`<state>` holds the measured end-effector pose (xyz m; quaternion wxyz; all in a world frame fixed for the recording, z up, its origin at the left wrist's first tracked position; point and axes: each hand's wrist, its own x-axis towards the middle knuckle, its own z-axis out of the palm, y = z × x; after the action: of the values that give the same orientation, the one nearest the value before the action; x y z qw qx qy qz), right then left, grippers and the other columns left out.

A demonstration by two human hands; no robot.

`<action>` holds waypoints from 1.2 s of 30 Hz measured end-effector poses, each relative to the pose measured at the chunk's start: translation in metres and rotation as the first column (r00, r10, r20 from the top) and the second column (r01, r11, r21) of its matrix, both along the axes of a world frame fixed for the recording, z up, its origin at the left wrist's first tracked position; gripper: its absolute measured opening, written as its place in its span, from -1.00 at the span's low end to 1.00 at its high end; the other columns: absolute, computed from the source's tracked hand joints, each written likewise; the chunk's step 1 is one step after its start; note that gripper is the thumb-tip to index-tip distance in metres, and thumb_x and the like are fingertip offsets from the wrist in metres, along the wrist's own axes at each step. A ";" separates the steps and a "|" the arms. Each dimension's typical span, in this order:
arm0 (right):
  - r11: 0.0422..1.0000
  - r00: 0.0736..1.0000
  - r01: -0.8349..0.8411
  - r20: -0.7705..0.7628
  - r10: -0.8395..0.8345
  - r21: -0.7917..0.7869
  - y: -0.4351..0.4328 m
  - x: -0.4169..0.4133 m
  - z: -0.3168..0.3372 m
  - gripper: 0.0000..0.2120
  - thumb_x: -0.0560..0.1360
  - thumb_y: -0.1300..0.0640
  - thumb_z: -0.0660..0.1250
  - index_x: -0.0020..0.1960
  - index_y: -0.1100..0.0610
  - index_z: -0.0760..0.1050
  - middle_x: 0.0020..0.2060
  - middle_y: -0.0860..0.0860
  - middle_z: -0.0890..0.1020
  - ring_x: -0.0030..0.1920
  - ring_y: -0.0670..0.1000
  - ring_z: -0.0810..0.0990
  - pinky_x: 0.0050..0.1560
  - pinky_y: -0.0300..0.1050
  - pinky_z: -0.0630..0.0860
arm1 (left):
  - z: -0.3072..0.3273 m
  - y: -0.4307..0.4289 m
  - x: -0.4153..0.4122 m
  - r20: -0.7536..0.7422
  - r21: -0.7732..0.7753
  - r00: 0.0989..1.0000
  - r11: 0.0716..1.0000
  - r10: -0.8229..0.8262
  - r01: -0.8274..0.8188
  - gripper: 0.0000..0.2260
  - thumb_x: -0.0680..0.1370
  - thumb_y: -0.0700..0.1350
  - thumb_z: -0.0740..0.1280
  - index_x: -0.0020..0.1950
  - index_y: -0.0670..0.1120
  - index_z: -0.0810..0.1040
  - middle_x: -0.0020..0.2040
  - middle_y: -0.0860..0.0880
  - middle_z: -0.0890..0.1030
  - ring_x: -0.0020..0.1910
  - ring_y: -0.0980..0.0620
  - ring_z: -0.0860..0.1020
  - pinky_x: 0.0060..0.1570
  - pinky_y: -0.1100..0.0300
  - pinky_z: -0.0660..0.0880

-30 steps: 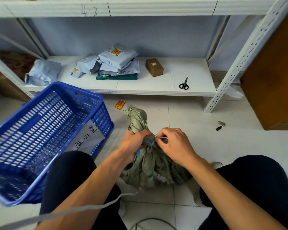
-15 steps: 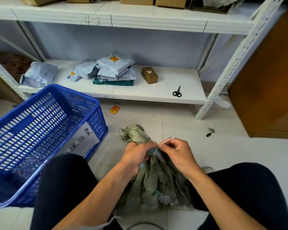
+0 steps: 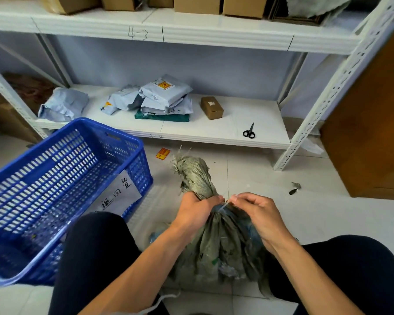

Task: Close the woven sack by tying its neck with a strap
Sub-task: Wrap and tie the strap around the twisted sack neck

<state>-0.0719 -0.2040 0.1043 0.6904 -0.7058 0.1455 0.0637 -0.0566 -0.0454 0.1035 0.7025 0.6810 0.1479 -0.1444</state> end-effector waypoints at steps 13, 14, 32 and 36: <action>0.796 0.989 -0.075 -0.059 0.138 0.601 0.002 0.009 0.010 -0.80 0.59 0.16 0.25 -0.08 0.24 0.58 -0.14 0.18 0.67 -0.29 0.03 0.64 -0.26 -0.21 0.61 | 0.000 -0.004 0.006 0.157 0.006 0.983 0.995 0.096 -0.098 -0.92 0.53 -0.24 0.44 -0.12 -0.22 0.71 -0.16 -0.15 0.74 -0.16 -0.08 0.70 0.01 -0.11 0.61; 0.793 0.988 -0.082 -0.054 0.143 0.603 0.003 0.009 0.011 -0.76 0.62 0.14 0.23 -0.12 0.22 0.57 -0.16 0.18 0.67 -0.26 0.05 0.66 -0.23 -0.19 0.62 | 0.000 -0.004 0.005 0.175 0.025 0.981 0.995 0.087 -0.093 -0.92 0.54 -0.24 0.44 -0.13 -0.20 0.71 -0.18 -0.12 0.74 -0.17 -0.07 0.70 -0.01 -0.09 0.62; 0.721 0.990 -0.017 -0.091 0.111 0.693 0.004 0.008 0.014 -0.80 0.61 0.16 0.20 -0.13 0.19 0.51 -0.14 0.20 0.64 -0.04 0.18 0.70 -0.06 -0.08 0.65 | 0.009 0.000 0.002 0.590 0.581 0.780 0.780 -0.207 -0.233 -0.93 0.52 -0.23 0.44 -0.15 -0.10 0.67 -0.29 0.12 0.62 -0.34 0.10 0.60 -0.33 0.24 0.53; 0.726 0.991 -0.013 -0.087 0.100 0.688 0.003 0.009 0.014 -0.86 0.54 0.15 0.26 -0.14 0.19 0.51 -0.15 0.19 0.63 -0.03 0.18 0.70 -0.03 -0.07 0.64 | 0.015 0.000 0.000 0.593 0.586 0.769 0.783 -0.238 -0.209 -0.94 0.50 -0.27 0.45 -0.11 -0.12 0.69 -0.27 0.21 0.56 -0.35 0.19 0.54 -0.29 0.47 0.46</action>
<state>-0.0627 -0.2012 0.1184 0.8900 -0.4000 0.1307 0.1755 -0.0562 -0.0454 0.1186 0.4438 0.8815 -0.0663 0.1469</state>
